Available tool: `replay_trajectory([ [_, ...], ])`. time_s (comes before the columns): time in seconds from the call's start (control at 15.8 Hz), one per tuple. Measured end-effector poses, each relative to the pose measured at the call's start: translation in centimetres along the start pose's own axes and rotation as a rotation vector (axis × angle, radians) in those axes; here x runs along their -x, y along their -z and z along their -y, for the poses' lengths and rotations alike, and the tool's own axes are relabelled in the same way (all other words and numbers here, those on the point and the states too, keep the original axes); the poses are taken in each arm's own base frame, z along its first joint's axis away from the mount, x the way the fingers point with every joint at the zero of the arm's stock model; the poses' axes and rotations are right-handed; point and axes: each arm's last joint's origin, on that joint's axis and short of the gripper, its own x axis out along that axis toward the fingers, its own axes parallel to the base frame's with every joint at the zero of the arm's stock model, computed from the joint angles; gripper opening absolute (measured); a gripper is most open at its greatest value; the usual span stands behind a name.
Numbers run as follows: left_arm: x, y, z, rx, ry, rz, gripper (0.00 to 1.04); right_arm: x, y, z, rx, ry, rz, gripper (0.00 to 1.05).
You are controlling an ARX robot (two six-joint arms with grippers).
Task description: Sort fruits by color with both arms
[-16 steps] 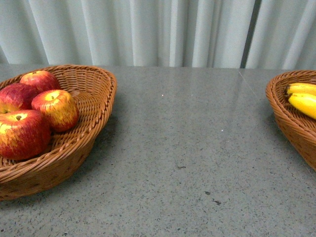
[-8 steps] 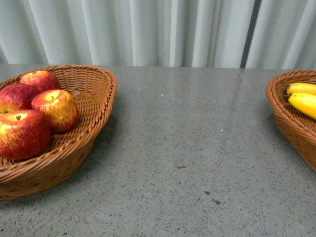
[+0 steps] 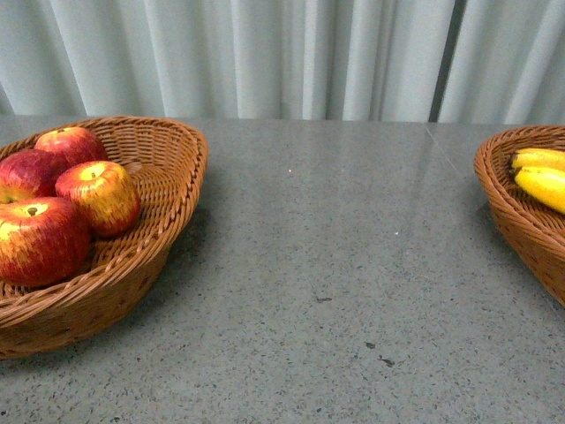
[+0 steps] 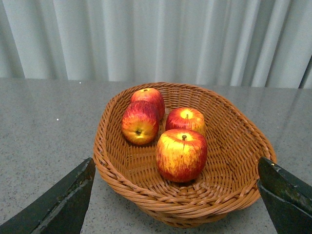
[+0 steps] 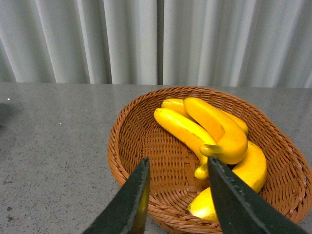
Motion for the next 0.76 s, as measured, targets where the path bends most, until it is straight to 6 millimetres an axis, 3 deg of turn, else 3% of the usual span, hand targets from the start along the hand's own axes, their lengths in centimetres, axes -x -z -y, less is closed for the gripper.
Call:
replay_trajectory([
  [0.32, 0.0, 0.0, 0.0, 0.0, 0.0, 0.0, 0.98, 0.0, 0.0, 0.0, 0.0, 0.0, 0.0, 0.95],
  [0.38, 0.0, 0.0, 0.0, 0.0, 0.0, 0.0, 0.98, 0.0, 0.0, 0.0, -0.002, 0.0, 0.0, 1.0],
  [0.76, 0.0, 0.0, 0.0, 0.0, 0.0, 0.0, 0.98, 0.0, 0.0, 0.0, -0.003, 0.0, 0.0, 0.98],
])
